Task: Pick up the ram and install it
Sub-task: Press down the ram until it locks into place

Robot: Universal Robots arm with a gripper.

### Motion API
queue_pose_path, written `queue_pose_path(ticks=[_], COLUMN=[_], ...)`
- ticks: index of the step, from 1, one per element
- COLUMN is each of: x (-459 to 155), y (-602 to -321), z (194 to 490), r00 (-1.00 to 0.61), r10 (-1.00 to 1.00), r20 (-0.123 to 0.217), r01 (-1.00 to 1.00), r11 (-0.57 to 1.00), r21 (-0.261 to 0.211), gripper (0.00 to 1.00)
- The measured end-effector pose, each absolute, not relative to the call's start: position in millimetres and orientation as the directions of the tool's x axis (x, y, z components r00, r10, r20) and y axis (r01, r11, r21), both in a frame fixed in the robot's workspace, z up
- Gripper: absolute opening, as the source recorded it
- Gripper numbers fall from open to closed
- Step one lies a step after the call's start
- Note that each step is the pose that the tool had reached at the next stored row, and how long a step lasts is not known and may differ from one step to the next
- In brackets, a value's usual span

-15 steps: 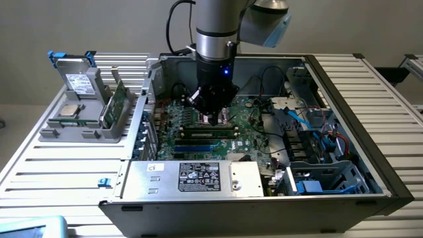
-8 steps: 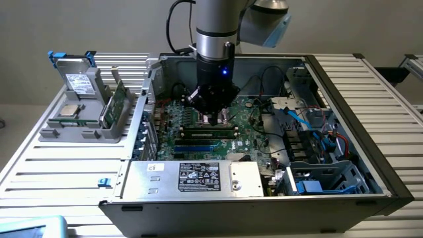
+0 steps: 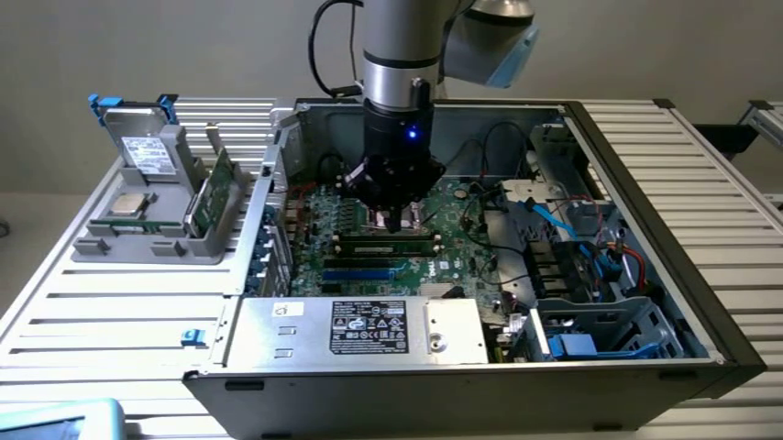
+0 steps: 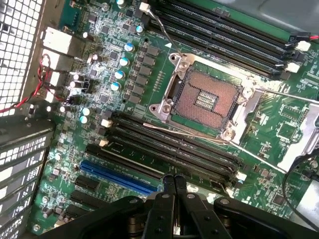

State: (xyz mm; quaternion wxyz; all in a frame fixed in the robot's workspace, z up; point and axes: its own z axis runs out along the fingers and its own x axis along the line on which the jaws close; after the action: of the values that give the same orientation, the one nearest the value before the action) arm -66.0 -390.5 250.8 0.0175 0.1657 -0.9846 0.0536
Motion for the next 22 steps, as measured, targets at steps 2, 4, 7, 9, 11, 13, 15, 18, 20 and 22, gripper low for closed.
queue_pose_path(ticks=[2,4,7,9,11,13,15,18,20,22], x=[-66.0,-66.0,-65.9,-66.0,-66.0,-65.9,-66.0,-66.0,-66.0,-65.9], y=[-390.5,-390.5,-390.4,-390.5,-390.5,-390.5,-390.5,-390.5,-390.6,-391.2], z=[250.8,250.8,250.6,250.5,250.4,250.3,250.2,250.2,250.2,250.2], r00=[-0.953,-0.96,-0.969,-0.974,-0.979,-0.982,-0.985,-0.988,-0.99,-0.991], r10=[-0.298,-0.275,-0.242,-0.221,-0.202,-0.184,-0.169,-0.15,-0.14,-0.131], r20=[0.052,0.05,0.045,0.041,0.038,0.033,0.029,0.026,0.025,0.024], r01=[-0.302,-0.278,-0.245,-0.224,-0.204,-0.187,-0.171,-0.152,-0.141,-0.132], r11=[0.948,0.955,0.964,0.97,0.974,0.979,0.982,0.986,0.988,0.989], r21=[-0.1,-0.1,-0.101,-0.099,-0.095,-0.088,-0.078,-0.068,-0.063,-0.058], gripper=[0.11,0.11,0.11,0.11,0.11,0.11,0.11,0.11,0.11,0.11])
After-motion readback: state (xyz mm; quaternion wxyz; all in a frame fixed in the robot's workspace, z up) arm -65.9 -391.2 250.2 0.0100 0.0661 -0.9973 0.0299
